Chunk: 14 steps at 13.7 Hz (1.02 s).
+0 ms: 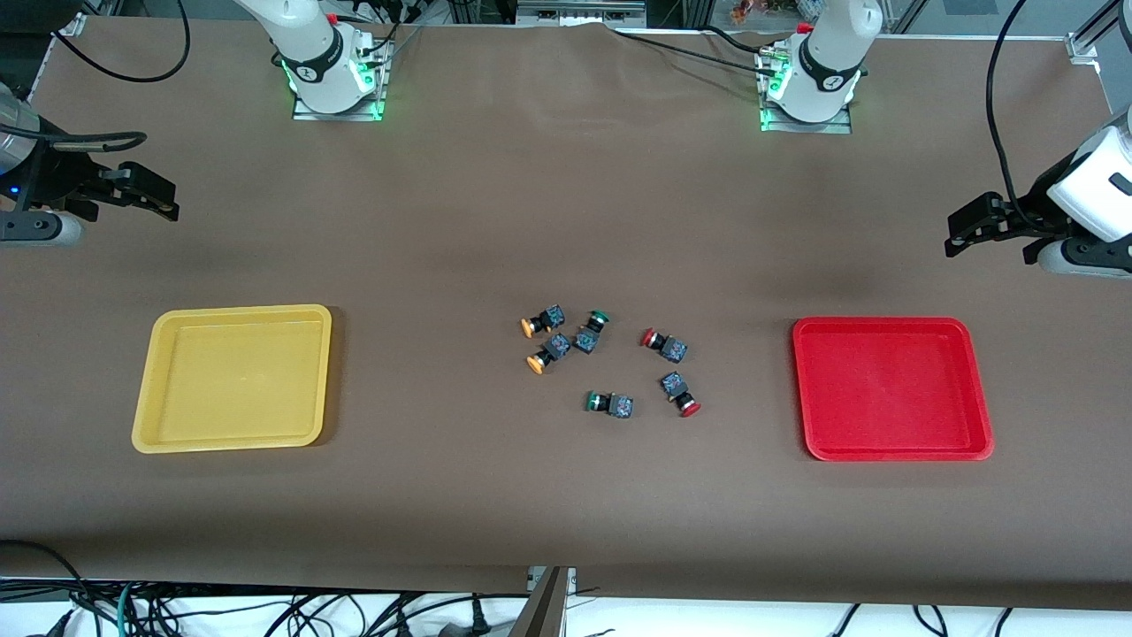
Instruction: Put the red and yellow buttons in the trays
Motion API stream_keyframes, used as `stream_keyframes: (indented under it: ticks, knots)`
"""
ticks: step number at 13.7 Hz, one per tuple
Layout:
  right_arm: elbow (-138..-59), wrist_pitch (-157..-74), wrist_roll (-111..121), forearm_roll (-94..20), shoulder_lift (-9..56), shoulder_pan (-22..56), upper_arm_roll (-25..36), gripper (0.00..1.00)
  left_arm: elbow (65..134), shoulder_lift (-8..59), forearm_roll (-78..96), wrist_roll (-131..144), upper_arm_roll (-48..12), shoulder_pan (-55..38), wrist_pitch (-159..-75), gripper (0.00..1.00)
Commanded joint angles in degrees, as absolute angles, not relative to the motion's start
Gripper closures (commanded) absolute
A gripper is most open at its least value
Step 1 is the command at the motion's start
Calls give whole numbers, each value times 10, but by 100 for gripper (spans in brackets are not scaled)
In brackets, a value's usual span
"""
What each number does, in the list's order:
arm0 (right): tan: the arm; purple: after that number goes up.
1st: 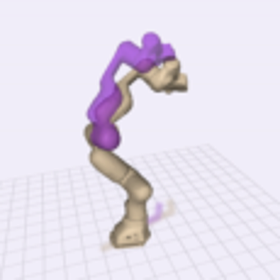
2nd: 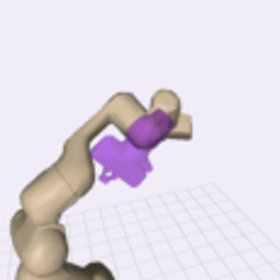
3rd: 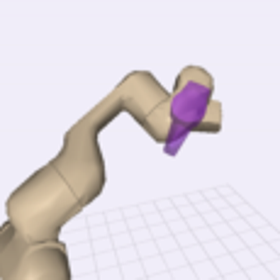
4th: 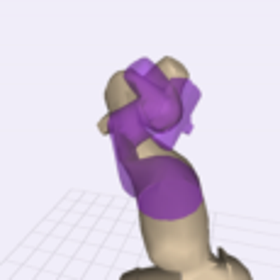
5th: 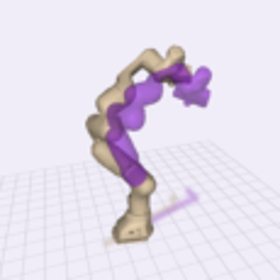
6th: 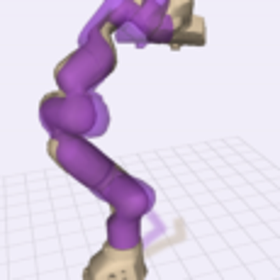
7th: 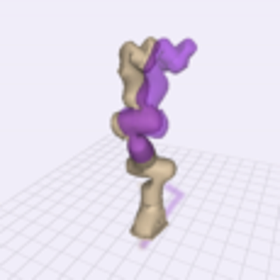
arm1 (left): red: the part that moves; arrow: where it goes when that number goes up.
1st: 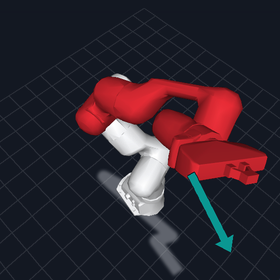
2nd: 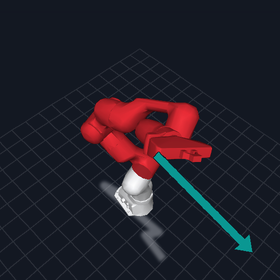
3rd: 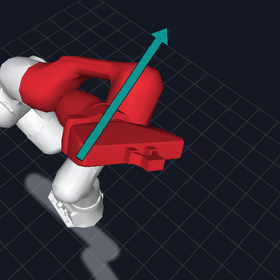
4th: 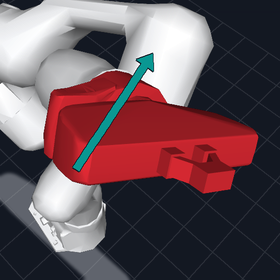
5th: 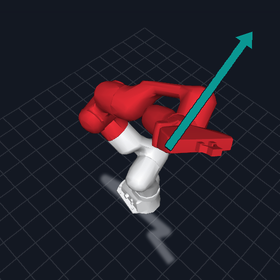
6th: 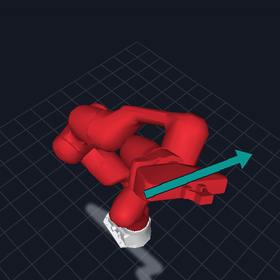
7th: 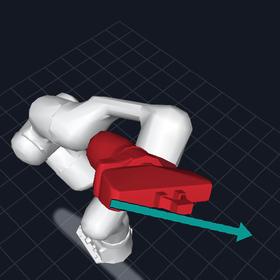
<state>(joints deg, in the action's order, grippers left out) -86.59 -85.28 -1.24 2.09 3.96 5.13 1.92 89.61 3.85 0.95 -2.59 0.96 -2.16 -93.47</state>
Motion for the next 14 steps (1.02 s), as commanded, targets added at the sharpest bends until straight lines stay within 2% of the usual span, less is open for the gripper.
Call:
stream_keyframes:
  ticks: [1, 14]
  knots:
    - [-854, -852, -3, 29, 44, 41, 11, 0, 894, 31, -1, -32, 9, -23, -927, 0]
    - [-854, -855, -4, 29, 51, 40, 11, 0, 894, 30, -1, -32, 9, -24, -927, 0]
